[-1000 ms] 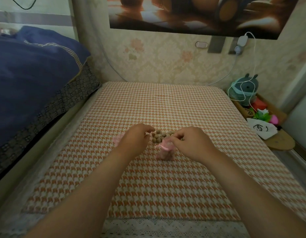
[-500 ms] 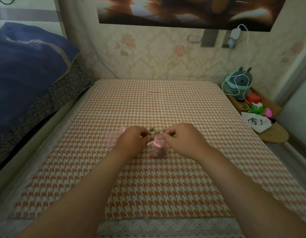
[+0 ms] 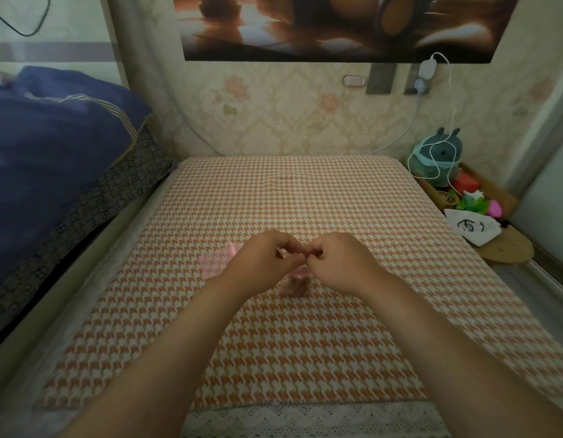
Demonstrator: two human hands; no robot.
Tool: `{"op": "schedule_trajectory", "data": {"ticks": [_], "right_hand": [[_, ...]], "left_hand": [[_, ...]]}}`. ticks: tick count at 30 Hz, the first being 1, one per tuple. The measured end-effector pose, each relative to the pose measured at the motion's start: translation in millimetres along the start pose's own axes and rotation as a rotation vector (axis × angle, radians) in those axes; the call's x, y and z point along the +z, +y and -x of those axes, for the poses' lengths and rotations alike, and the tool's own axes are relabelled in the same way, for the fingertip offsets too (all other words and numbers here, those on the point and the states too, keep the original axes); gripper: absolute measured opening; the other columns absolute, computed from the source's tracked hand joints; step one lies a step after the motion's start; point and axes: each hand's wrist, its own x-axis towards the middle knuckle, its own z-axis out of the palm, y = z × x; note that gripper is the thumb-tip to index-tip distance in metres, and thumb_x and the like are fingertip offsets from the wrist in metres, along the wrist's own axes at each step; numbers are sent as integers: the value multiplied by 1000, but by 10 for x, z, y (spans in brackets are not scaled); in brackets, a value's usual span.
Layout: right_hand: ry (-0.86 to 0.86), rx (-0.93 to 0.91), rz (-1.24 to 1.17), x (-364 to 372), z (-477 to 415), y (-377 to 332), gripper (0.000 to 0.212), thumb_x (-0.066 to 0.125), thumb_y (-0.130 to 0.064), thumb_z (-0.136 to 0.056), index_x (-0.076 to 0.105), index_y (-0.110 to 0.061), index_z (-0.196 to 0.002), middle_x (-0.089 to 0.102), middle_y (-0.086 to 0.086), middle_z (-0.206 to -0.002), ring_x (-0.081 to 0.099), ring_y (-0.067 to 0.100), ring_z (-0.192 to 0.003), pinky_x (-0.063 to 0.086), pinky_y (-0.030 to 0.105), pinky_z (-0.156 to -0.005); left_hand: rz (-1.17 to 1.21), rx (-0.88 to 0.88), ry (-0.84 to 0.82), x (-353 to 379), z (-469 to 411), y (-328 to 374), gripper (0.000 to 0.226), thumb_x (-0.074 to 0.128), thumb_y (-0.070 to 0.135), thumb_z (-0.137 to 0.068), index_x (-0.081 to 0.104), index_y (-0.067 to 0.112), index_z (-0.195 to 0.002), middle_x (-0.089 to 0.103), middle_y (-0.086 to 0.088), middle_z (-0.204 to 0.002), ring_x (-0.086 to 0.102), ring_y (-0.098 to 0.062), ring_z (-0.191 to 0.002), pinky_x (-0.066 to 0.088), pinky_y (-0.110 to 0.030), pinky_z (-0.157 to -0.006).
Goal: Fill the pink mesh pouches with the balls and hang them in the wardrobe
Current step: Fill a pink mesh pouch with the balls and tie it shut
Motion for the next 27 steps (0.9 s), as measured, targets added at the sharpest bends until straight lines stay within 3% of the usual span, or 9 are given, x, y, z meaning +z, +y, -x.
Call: {"op": "schedule_trajectory", "data": {"ticks": [4,8,12,15,17,19,20,24,27], "right_hand": [[-8,-21,-1,-15,1,16,24,55,-25,-93,79,-31,-95,70,-5,-71,57,12,-56,45,29,-51],[73,-8,-110,-43,-44,124,22,56,-26,-95,76,-33,-100,74,-12,-90,68,13,-71,60,38,-69],[145,72,-148,-54,-132,364,22,54,-21,-99,74,-30,-100,73,-9,-93,61,10,-55,57,34,-60],[149,136,-116,8,-164,561,23,54,-19,-99,71,-27,-113,68,-9,-113,64,10,-78,57,35,-76],[121,163,-60,77,-183,643,30,55,-19,-99,67,-25,-125,64,-4,-132,63,14,-101,54,36,-90],[90,162,20,140,-202,673,36,56,-20,-100,62,-26,-135,56,0,-144,59,21,-122,50,40,-100],[78,156,48,168,-214,681,38,55,-20,-100,60,-26,-138,53,0,-147,57,23,-126,49,40,-102],[65,130,96,255,-260,679,33,59,-23,-98,65,-28,-130,60,-1,-137,61,22,-118,52,37,-94],[81,140,84,305,-291,672,24,66,-22,-93,70,-30,-115,68,-4,-119,65,18,-103,55,36,-85]], "left_hand": [[-21,-71,-36,11,-28,-75,14,71,44,-84,72,36,-95,69,18,-92,61,1,-80,53,-27,-74],[-70,-94,-53,1,-15,-65,12,69,45,-84,73,38,-91,70,20,-91,63,3,-84,56,-34,-81],[-100,-141,-19,3,10,6,14,62,36,-88,75,32,-90,69,20,-102,67,-7,-83,57,-38,-81],[-71,-183,-20,10,20,75,15,60,28,-89,72,35,-87,67,19,-104,68,-12,-72,60,-39,-76],[-31,-199,-19,17,9,87,20,60,21,-87,69,38,-82,71,12,-103,63,-11,-55,59,-34,-63],[13,-209,-20,11,4,81,28,57,14,-88,68,37,-79,74,5,-99,48,-4,-36,48,-27,-50],[34,-211,-24,4,1,73,31,55,10,-88,70,36,-80,74,6,-99,47,-4,-36,45,-25,-48],[65,-198,-44,-24,2,44,31,53,3,-89,77,20,-99,64,16,-101,62,1,-68,42,-7,-48],[75,-172,-50,-28,10,20,29,55,6,-90,77,22,-102,64,17,-99,63,-3,-69,46,-8,-49]]}}
